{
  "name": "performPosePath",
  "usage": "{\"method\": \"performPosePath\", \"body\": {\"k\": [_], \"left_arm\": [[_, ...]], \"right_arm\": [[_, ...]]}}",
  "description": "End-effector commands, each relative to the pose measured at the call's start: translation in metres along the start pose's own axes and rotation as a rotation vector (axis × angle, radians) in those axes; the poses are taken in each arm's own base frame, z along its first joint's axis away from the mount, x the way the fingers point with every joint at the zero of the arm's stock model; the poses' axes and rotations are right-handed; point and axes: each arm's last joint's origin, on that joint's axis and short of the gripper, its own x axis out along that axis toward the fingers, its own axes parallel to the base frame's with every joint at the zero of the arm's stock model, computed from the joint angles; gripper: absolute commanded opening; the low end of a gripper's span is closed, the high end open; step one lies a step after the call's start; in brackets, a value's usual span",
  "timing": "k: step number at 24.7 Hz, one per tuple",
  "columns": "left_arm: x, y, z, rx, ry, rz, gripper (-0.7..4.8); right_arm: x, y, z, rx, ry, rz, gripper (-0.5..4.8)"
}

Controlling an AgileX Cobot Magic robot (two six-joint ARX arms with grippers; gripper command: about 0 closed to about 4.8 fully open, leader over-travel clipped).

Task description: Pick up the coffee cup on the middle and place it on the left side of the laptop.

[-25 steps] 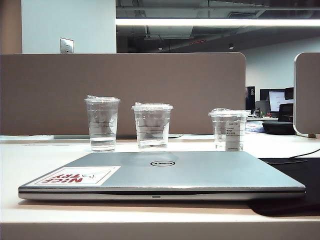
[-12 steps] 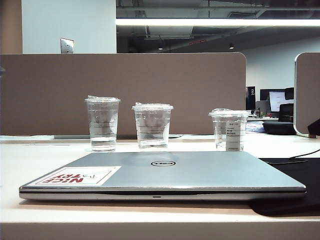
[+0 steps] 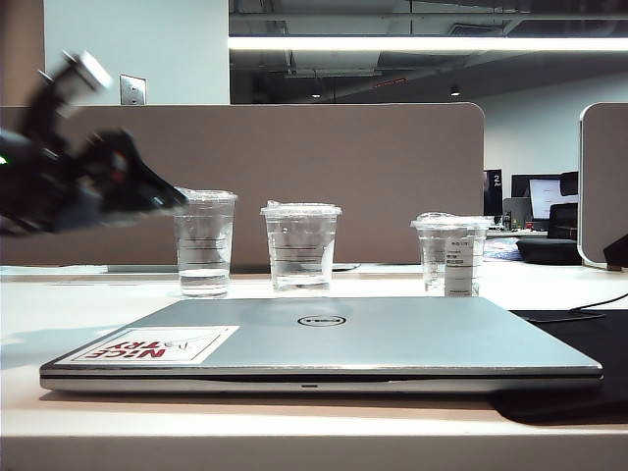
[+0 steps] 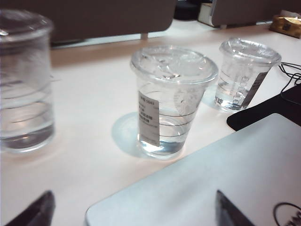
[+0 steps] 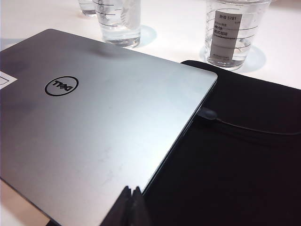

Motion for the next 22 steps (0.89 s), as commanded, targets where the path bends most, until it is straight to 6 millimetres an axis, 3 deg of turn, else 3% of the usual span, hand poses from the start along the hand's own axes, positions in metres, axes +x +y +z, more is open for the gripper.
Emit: {"method": "performPosePath", "body": {"k": [1, 9, 16, 22], "left_arm": [[0.028, 0.011, -0.006, -0.003, 0.016, -0.034, 4.79], [0.085, 0.025, -0.021, -0.080, 0.068, -0.153, 4.79], [0.118, 0.015, -0.009, 0.001, 0.125, -0.182, 4.79], [0.124, 0.016, -0.004, 0.069, 0.138, -0.113, 4.79]], "right_arm": [[0.000, 0.000, 0.000, 0.003, -0.014, -0.001, -0.05], [0.000, 0.000, 0.001, 0.003, -0.015, -0.001, -0.05], [0.000, 0.000, 0.000, 0.003, -0.014, -0.001, -0.05], [0.000, 0.000, 0.000, 0.003, -0.013, -0.001, -0.05]]}}
